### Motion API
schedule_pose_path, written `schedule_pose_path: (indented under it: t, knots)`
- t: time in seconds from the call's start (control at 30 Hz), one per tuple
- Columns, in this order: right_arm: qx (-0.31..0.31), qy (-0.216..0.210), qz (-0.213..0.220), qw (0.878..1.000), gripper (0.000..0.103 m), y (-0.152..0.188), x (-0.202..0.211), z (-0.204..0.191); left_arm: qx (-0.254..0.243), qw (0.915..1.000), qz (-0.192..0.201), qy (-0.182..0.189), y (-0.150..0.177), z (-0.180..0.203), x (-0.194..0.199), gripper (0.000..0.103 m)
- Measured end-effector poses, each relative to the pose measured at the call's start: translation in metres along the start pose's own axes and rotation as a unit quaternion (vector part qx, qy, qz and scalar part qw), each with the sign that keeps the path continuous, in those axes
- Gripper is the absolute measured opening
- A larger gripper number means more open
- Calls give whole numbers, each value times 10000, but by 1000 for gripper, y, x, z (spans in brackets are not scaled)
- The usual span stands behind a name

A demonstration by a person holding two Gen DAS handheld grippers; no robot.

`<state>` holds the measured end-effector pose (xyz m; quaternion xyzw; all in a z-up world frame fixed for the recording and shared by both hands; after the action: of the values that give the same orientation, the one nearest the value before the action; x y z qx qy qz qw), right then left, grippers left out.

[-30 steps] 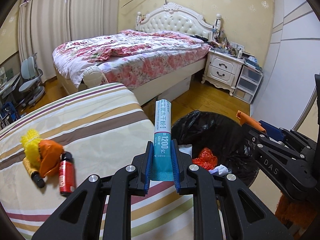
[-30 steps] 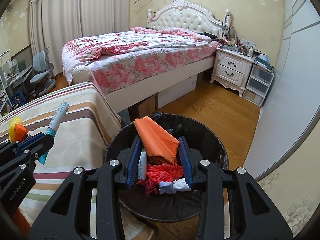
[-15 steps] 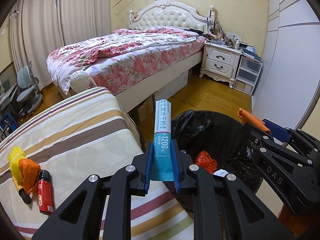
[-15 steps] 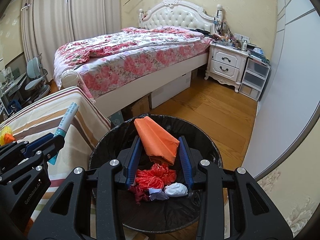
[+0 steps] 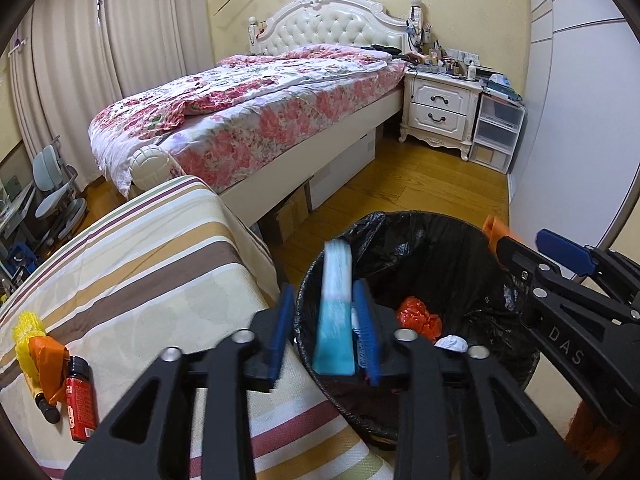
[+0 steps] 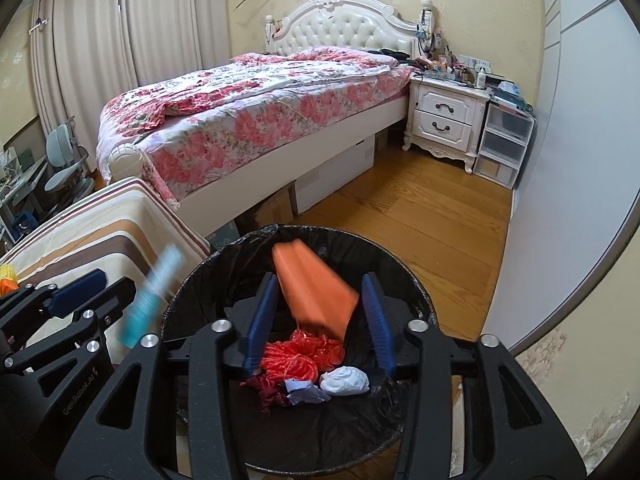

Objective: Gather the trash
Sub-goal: 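Open the right gripper over the bin while the left releases the tube, then move both open grippers back over the remaining items on the bed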

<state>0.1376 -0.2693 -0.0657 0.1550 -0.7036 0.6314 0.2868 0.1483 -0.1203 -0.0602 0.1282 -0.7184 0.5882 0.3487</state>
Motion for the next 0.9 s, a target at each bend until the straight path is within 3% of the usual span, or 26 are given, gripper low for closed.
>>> schedule_pose_path:
  t: [0.2, 0.3, 0.53, 0.9]
  knots:
    - [-110, 79, -34, 9999, 49, 2, 2, 6, 110, 9999, 49, -118, 1, -8, 6, 59]
    - [-105, 90, -9, 9999, 56, 2, 6, 5, 160, 9997, 72, -195, 3, -14, 12, 60]
    - [15, -7, 3, 10000, 61, 6, 17, -8, 355, 9988, 32, -327, 16, -35, 31, 60]
    - [245, -485, -156, 9984, 62, 21, 34, -56, 719, 9949, -11, -701, 49, -86, 68, 60]
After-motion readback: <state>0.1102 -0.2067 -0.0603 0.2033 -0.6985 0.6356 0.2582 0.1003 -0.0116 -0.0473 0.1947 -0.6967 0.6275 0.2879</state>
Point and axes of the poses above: each gripper's, at about its wrist camera, not at the fingertips, and x roughly against the way its jaws point, z to its right, y to its underside, the point moved 2 cm from there along -x, roughly the way its jaws point, and after that the axes turned 3 degrees about z, right-handed, at the moved point
